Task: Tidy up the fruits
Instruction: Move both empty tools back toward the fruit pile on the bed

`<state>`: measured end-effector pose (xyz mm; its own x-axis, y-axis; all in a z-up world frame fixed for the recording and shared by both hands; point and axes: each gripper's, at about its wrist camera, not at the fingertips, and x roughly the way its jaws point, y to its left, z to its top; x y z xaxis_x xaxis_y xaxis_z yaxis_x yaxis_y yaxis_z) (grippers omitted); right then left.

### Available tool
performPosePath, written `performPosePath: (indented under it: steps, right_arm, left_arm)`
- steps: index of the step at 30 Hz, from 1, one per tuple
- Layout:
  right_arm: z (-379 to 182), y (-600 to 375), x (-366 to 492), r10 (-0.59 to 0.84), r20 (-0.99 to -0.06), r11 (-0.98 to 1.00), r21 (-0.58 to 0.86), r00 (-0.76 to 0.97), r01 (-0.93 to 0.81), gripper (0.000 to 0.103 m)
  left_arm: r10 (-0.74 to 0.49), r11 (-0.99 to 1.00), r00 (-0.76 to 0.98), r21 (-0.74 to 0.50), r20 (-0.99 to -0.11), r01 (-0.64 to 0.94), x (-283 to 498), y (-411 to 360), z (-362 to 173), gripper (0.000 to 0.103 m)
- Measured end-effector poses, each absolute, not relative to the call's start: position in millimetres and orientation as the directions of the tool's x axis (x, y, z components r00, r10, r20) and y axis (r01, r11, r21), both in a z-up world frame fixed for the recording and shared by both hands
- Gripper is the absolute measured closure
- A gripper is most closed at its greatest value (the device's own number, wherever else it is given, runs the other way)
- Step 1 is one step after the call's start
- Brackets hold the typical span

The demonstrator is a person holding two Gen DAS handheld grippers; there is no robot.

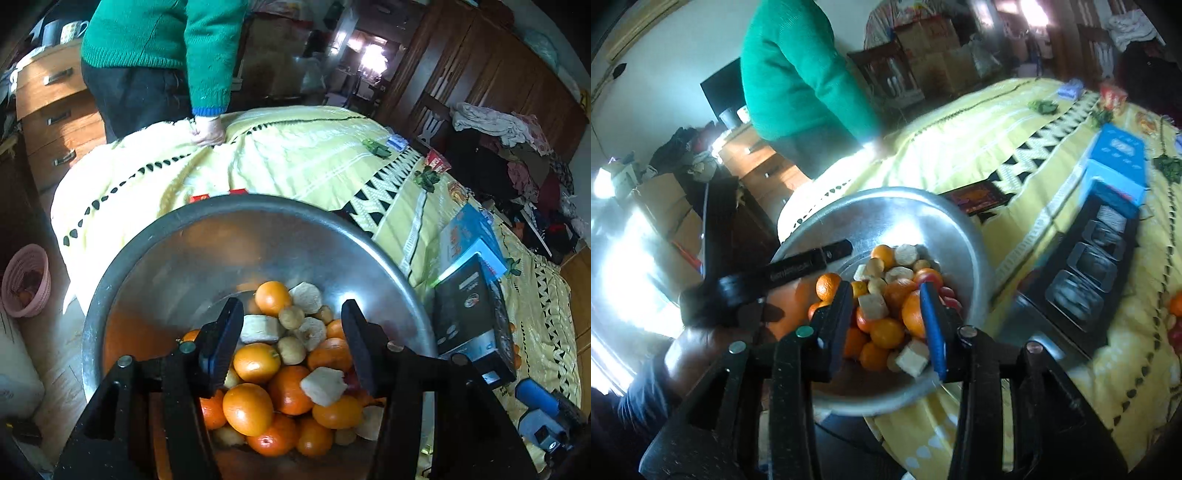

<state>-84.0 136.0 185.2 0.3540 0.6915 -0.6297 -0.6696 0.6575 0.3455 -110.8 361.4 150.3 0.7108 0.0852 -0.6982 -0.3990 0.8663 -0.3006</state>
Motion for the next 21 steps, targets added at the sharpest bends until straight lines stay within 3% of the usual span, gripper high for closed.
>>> performPosePath:
  steps: [5, 10, 14, 17, 21]
  right_arm:
    - [158.2, 48.6, -115.6, 0.581, -0.684, 0.782, 0.318, 0.442, -0.536, 0.055]
    - [114.6, -39.0, -123.2, 0.47, -0.749, 0.881, 0.36, 0.467, -0.308, 0.054]
    - [100.1, -96.8, -127.4, 0.426, -0.758, 0.904, 0.387, 0.494, -0.185, 0.054]
    - [96.8, -127.4, -128.3, 0.404, -0.758, 0.909, 0.394, 0.512, -0.134, 0.054]
    - [82.6, -166.1, -129.0, 0.385, -0.762, 0.91, 0.408, 0.521, -0.075, 0.054]
  left_arm:
    - [-0.033, 0.951, 0.81, -0.268, -0.585, -0.155, -105.6, 279.3, 206.4, 0.047]
    - [-0.31, 0.945, 0.808, -0.253, -0.501, 0.206, -94.8, 151.0, 245.1, 0.047]
    - [-0.506, 0.863, 0.673, -0.304, -0.54, 0.404, -69.5, 56.7, 223.2, 0.047]
    - [-0.546, 0.837, 0.564, -0.371, -0.62, 0.402, -26.3, 14.7, 176.5, 0.048]
    - [-0.522, 0.844, 0.5, -0.333, -0.691, 0.42, 26.4, -33.9, 122.5, 0.051]
